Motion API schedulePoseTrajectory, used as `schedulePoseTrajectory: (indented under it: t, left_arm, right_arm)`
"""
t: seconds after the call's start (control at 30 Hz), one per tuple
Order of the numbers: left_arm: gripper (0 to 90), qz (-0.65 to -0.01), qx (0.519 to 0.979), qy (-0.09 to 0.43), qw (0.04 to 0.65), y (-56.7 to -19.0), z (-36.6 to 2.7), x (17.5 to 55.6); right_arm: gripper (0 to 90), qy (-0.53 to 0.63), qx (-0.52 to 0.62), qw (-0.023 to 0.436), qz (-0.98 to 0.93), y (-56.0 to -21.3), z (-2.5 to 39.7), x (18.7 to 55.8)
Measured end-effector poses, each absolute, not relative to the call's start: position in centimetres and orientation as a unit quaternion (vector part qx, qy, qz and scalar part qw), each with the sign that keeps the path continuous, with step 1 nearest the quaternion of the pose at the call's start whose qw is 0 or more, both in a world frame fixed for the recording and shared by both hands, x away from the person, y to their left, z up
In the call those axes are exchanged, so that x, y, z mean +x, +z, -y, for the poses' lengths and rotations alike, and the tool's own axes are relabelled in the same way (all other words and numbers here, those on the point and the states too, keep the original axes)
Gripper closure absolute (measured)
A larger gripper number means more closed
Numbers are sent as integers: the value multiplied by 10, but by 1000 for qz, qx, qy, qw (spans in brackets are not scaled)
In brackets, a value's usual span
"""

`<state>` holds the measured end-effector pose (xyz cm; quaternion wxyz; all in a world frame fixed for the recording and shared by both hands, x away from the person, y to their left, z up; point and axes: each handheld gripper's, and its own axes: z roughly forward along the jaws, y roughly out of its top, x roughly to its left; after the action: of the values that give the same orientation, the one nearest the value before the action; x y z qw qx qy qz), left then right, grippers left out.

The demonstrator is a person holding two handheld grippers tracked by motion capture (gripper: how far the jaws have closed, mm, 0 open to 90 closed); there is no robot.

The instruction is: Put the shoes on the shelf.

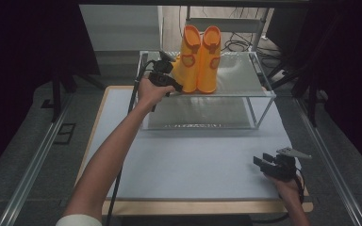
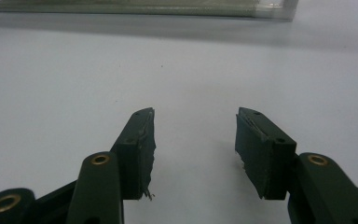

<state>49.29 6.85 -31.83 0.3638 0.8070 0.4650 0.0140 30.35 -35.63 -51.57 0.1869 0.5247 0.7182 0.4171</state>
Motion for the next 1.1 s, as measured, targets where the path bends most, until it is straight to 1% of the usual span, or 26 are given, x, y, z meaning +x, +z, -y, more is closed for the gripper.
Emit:
schedulePoseTrajectory:
  t: [0.13, 0.2, 0.3, 0.33, 0.43, 0.5, 0.6, 0.73, 0.93, 1.1]
  left_arm:
    - [895, -463, 808, 18, 363, -319, -71, 492]
    - [842, -463, 809, 25, 361, -319, -73, 492]
    - [810, -461, 804, 36, 374, -316, -81, 489]
    - [776, -460, 804, 39, 374, -315, -83, 489]
    - [719, -465, 794, 39, 390, -311, -91, 485]
    - [663, -462, 793, 46, 395, -308, -96, 482]
    - [609, -452, 796, 56, 399, -306, -103, 479]
    - [554, -449, 793, 53, 409, -305, -110, 475]
    - [511, -443, 792, 49, 417, -303, -118, 466]
    - [499, -435, 793, 48, 424, -302, -122, 454]
  right_arm:
    - [473, 418, 525, 187, -717, -516, 357, 304]
    - [473, 419, 526, 187, -716, -515, 357, 303]
    - [473, 419, 526, 188, -716, -515, 358, 303]
    - [473, 419, 525, 188, -716, -515, 358, 303]
    - [473, 418, 525, 188, -718, -516, 357, 303]
    - [472, 417, 525, 188, -718, -516, 357, 303]
    - [473, 416, 525, 188, -718, -516, 356, 304]
    - [473, 416, 524, 187, -719, -516, 355, 304]
    - [473, 415, 524, 187, -720, -517, 355, 304]
    - [472, 416, 525, 187, -718, -516, 355, 304]
